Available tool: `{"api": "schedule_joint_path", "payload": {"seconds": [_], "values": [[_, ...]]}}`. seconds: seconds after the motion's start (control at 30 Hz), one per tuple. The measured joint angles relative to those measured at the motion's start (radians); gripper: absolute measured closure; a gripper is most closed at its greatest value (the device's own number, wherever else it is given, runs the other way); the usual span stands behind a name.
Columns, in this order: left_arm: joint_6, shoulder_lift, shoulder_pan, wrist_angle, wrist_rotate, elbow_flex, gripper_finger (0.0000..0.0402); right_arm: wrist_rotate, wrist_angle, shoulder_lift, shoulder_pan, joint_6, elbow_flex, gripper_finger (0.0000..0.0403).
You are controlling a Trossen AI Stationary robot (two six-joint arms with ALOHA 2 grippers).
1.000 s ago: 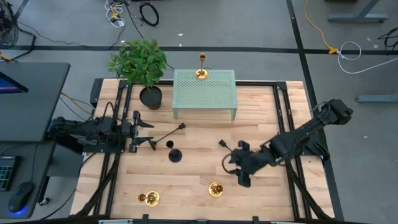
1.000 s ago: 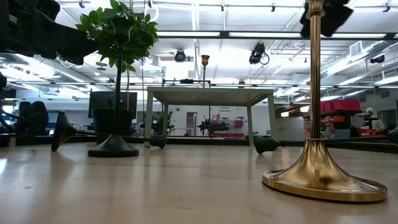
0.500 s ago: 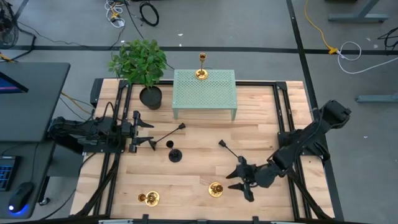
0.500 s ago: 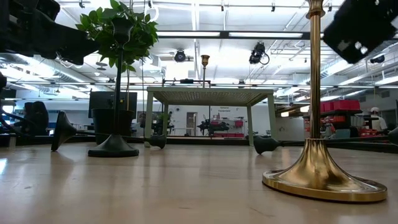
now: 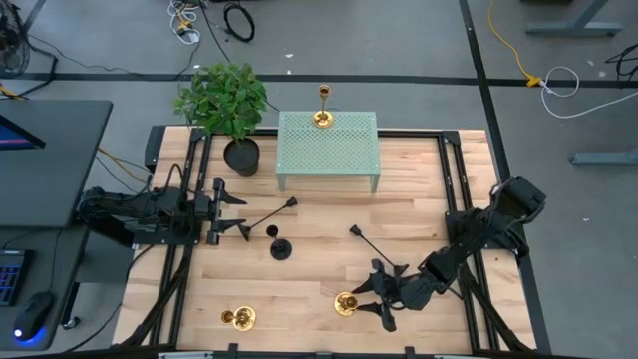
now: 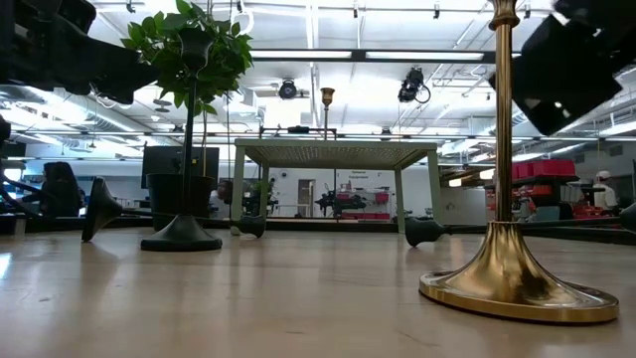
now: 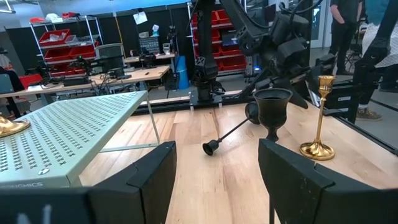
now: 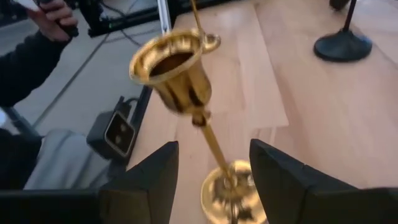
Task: Pick & Place candle stick holders
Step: Put the right gold candle holder on the shelf
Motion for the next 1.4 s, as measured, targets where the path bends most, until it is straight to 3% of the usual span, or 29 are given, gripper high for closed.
{"api": "schedule_joint_path", "payload": {"seconds": [0.27, 0.67, 1.4], "values": [[0.000, 0.000, 0.000, -0.007, 0.000, 0.000, 0.0175, 0.004, 0.120, 0.087, 0.000, -0.012, 0.008, 0.0207], [0.002, 0.000, 0.000, 0.003, 0.000, 0.000, 0.0175, 0.015, 0.127, 0.153, -0.003, -0.076, 0.078, 0.0217], [0.002, 0.000, 0.000, 0.011, 0.000, 0.000, 0.0175, 0.033, 0.113, 0.152, -0.003, -0.090, 0.077, 0.0392]]}}
